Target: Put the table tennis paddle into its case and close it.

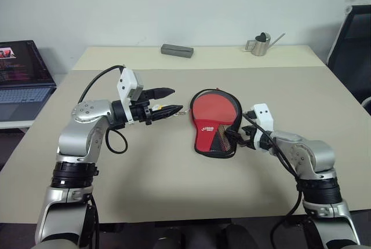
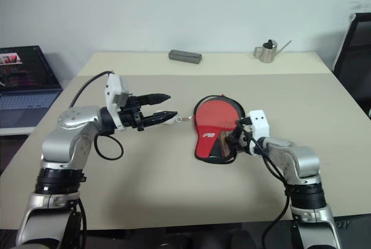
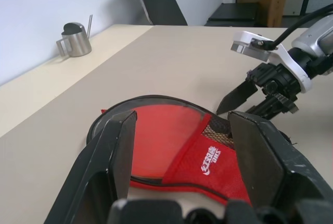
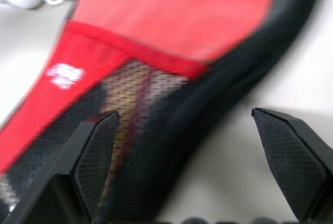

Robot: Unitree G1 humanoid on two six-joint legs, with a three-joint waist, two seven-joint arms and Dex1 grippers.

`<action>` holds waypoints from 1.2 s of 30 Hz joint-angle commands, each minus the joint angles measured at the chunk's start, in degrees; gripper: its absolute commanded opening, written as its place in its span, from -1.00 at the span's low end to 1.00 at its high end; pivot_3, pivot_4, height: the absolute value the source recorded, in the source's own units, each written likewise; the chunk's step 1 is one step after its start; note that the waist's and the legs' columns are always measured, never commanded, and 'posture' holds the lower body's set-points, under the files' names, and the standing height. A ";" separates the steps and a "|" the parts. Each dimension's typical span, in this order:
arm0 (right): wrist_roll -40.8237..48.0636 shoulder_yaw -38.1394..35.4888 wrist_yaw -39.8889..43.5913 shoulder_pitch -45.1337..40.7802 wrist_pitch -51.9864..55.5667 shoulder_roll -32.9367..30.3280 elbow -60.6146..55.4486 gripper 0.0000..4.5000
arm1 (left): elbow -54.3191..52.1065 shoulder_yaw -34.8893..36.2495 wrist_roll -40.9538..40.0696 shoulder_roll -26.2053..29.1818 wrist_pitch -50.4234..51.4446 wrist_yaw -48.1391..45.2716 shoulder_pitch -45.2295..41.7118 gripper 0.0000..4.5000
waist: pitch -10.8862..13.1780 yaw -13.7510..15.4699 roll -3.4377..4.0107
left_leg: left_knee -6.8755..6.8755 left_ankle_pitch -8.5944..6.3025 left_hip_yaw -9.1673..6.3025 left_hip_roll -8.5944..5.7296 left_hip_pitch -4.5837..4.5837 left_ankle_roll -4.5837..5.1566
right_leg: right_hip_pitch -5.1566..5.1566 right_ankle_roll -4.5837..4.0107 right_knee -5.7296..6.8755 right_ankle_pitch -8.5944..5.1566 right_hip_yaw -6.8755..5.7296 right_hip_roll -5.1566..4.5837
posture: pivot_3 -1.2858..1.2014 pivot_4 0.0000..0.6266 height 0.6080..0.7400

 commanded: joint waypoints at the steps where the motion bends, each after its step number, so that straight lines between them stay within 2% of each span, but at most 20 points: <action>1: -1.11 0.59 -0.38 0.15 -0.30 0.08 -0.92 0.99 | -0.14 0.17 -0.32 0.56 -0.95 0.08 -1.92 0.36 | 0.00 0.03 0.00 | 0.00 0.00 0.00 -0.01 0.00 0.00 | 0.00 0.00 0.00 0.00 0.00 0.00 | 0.03 -0.52 1.00; 14: -7.16 -0.08 -4.26 -0.64 -3.54 0.78 5.55 0.99 | 0.03 0.38 -0.18 0.59 -1.69 0.46 -1.34 0.36 | -0.02 -0.01 0.02 | 0.00 0.00 0.00 0.02 0.11 0.00 | 0.06 -0.01 0.04 0.04 0.02 0.05 | 0.03 -0.52 1.00; 27: -6.64 3.16 -2.23 -2.06 -2.96 5.60 6.44 0.99 | -0.07 0.35 -0.17 0.54 -1.96 0.43 -0.91 0.36 | -0.03 -0.49 0.03 | -0.01 0.00 0.03 0.23 0.20 0.00 | 0.07 -0.15 0.03 0.19 0.11 0.32 | 0.03 -0.52 1.00; 30: -7.60 3.11 -2.13 -3.16 -3.90 6.23 7.48 0.72 | -0.21 0.37 -0.19 0.53 -1.86 0.59 -0.90 0.36 | -0.03 -1.03 0.03 | -0.03 0.00 0.11 0.43 0.23 0.00 | 0.07 -0.25 0.01 0.25 0.14 0.48 | 0.03 -0.52 1.00; 36: -7.91 2.01 -1.70 -4.79 -3.98 7.21 8.63 -0.17 | -0.39 0.44 -0.15 0.53 -1.95 0.75 -0.56 0.36 | -0.03 -1.22 0.03 | -0.06 0.02 0.20 0.89 0.30 -0.05 | 0.05 -0.53 0.01 0.42 0.10 0.75 | 0.03 -0.52 1.00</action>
